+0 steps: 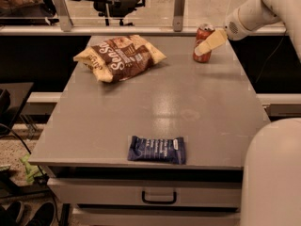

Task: Move coke can near brown chip bag

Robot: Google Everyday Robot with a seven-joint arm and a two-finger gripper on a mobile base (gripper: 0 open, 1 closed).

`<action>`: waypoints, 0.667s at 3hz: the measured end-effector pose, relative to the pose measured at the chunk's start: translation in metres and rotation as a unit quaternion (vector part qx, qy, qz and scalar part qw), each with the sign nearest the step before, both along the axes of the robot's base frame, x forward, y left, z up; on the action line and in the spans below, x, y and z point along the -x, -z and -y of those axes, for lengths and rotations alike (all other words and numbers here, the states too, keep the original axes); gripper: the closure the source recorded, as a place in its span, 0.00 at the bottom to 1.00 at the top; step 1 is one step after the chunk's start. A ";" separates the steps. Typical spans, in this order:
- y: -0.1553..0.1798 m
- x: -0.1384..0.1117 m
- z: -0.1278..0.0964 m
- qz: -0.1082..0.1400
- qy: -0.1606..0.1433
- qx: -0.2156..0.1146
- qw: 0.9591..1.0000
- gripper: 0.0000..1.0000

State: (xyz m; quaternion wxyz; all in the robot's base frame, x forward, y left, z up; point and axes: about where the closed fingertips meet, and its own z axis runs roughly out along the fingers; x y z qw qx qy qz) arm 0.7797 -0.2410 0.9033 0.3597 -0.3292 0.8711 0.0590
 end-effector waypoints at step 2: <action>-0.001 -0.025 -0.009 0.011 0.007 -0.045 0.999 0.00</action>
Offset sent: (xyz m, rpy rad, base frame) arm 0.0482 -0.0008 0.0183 0.1424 -0.0501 -0.0258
